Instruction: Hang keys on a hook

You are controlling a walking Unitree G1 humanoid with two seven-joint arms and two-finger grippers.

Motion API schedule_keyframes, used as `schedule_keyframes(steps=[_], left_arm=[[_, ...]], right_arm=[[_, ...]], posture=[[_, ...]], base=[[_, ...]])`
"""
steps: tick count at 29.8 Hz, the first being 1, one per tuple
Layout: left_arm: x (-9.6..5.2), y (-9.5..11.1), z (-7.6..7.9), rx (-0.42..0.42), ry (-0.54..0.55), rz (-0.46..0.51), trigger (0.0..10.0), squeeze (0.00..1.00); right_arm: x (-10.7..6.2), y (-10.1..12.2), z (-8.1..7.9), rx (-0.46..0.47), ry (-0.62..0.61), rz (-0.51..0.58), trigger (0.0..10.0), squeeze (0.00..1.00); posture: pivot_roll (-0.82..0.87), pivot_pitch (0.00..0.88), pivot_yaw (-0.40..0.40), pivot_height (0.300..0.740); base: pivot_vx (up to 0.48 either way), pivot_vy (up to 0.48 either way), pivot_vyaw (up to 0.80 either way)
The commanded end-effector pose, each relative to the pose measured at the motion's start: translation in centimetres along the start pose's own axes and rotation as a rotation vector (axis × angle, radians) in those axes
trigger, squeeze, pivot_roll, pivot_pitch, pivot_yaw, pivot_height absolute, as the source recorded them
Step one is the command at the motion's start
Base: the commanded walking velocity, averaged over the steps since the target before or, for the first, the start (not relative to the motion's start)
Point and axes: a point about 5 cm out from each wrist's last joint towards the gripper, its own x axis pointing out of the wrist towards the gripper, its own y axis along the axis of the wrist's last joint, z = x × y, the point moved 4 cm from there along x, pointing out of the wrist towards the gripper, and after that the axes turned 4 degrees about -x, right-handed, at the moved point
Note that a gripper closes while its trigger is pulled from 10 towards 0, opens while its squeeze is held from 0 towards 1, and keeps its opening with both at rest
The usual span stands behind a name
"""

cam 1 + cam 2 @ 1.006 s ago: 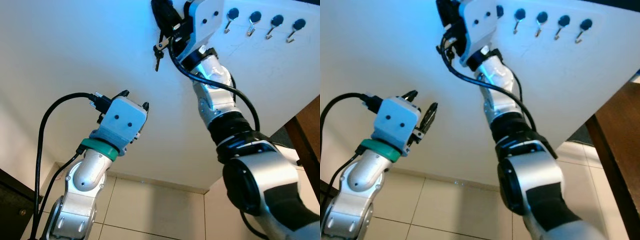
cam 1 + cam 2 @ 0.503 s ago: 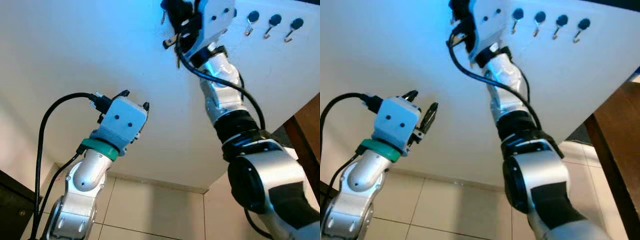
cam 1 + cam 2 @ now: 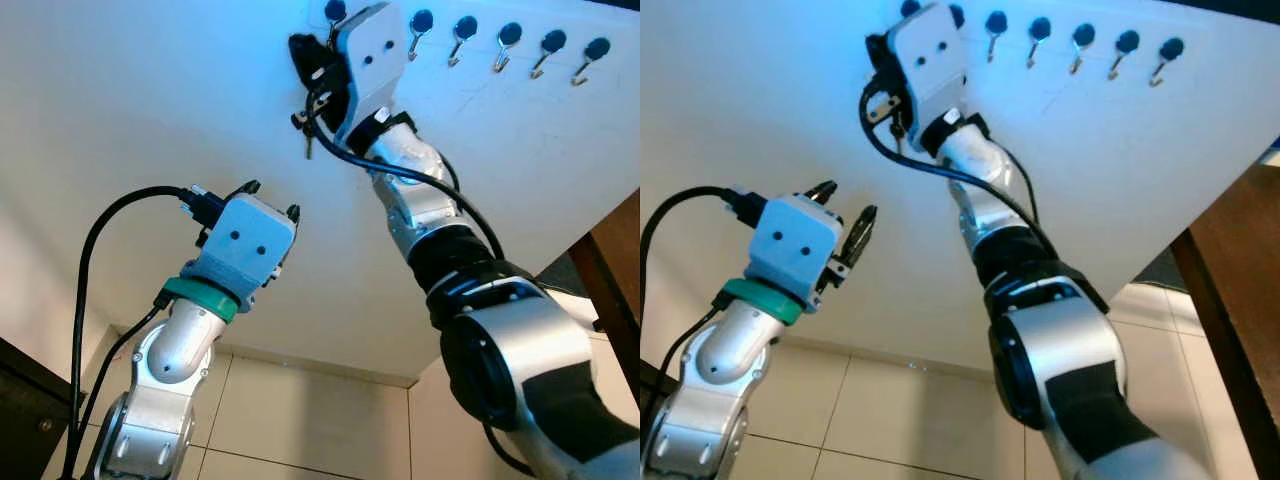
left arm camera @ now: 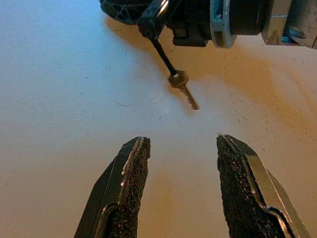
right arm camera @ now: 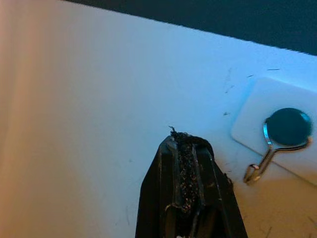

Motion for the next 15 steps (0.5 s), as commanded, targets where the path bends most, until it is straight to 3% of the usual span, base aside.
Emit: schedule_keyframes(steps=[1, 6, 9, 10, 15], left_arm=[[-0.2, -0.3, 0.4, -0.007, -0.016, -0.007, 10.0, 0.0], [-0.1, -0.3, 0.6, -0.011, -0.021, -0.006, 10.0, 0.0], [-0.1, -0.3, 0.6, -0.011, -0.023, -0.003, 10.0, 0.0], [-0.1, -0.3, 0.6, -0.011, -0.022, -0.002, 10.0, 0.0], [0.0, -0.3, 0.6, -0.012, -0.024, -0.002, 10.0, 0.0]], right_arm=[[-0.2, -0.6, -0.5, -0.006, 0.02, -0.024, 10.0, 0.0], [0.0, 0.9, 0.3, -0.008, -0.012, 0.055, 10.0, 0.0], [0.1, 2.4, 1.4, -0.047, -0.06, 0.125, 10.0, 0.0], [-0.3, 3.3, 2.7, -0.082, -0.12, 0.17, 10.0, 0.0], [-1.0, 3.9, 4.2, -0.112, -0.187, 0.2, 10.0, 0.0]], posture=[[0.18, 0.164, 0.011, 0.74], [0.17, 0.153, 0.014, 0.74], [0.17, 0.15, 0.012, 0.74], [0.17, 0.149, 0.014, 0.74], [0.16, 0.151, 0.018, 0.74]], base=[[0.0, 0.0, 0.0], [0.0, 0.0, 0.0], [0.0, 0.0, 0.0], [0.0, 0.0, 0.0], [0.0, 0.0, 0.0]])
